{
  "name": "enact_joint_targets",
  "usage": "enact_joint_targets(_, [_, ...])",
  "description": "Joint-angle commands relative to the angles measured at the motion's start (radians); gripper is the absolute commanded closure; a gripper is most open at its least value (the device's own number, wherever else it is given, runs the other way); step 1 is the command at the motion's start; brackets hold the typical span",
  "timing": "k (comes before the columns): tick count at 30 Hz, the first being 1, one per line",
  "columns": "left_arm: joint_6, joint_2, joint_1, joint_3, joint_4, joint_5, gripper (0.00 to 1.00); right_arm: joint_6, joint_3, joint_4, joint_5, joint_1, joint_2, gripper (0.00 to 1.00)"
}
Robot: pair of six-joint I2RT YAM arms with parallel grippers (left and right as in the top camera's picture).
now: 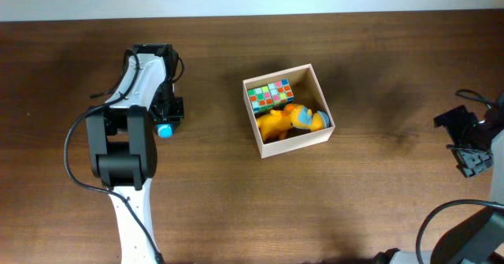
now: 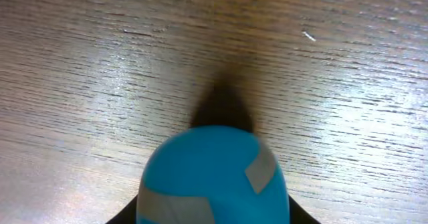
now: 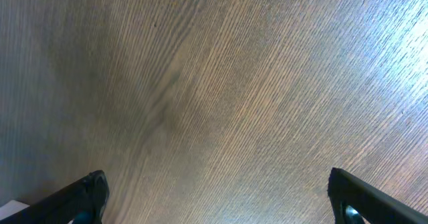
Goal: Pack container
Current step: 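Lift the blue ball and carry it right over the box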
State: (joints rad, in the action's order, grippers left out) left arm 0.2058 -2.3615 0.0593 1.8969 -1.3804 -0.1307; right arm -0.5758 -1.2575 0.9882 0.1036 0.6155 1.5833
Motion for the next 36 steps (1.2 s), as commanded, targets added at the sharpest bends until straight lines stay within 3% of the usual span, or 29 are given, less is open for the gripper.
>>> enact_joint_targets(1, [0.003, 0.023, -0.004, -0.004, 0.026, 0.024, 0.82, 0.003, 0.003, -0.001, 0.001, -0.001, 0.002, 0.01])
enact_joint_targets(9, [-0.003, 0.023, 0.002, 0.030, 0.099, 0.224, 0.78, 0.003, 0.003, -0.001, 0.001, -0.001, 0.002, 0.02])
enact_joint_targets(18, [-0.300, 0.023, 0.048, 0.256, 0.115, 0.765, 0.72, 0.003, 0.003, -0.001, 0.001, -0.001, 0.002, 0.01])
enact_joint_targets(22, [-0.339, 0.023, 0.085, 0.365, 0.141, 0.916, 0.72, 0.003, 0.003, -0.001, 0.001, -0.001, 0.002, 0.01])
enact_joint_targets(29, [-0.340, 0.023, 0.203, 0.450, 0.238, 0.936, 0.71, 0.003, 0.003, -0.001, 0.001, -0.001, 0.002, 0.01])
enact_joint_targets(31, [-0.386, 0.023, 0.265, 0.450, 0.270, 0.924, 0.70, 0.003, 0.003, -0.001, 0.001, -0.001, 0.002, 0.01])
enact_joint_targets(36, [-0.425, 0.023, 0.392, 0.450, 0.282, 0.715, 0.69, 0.003, 0.003, -0.001, 0.001, -0.001, 0.002, 0.01])
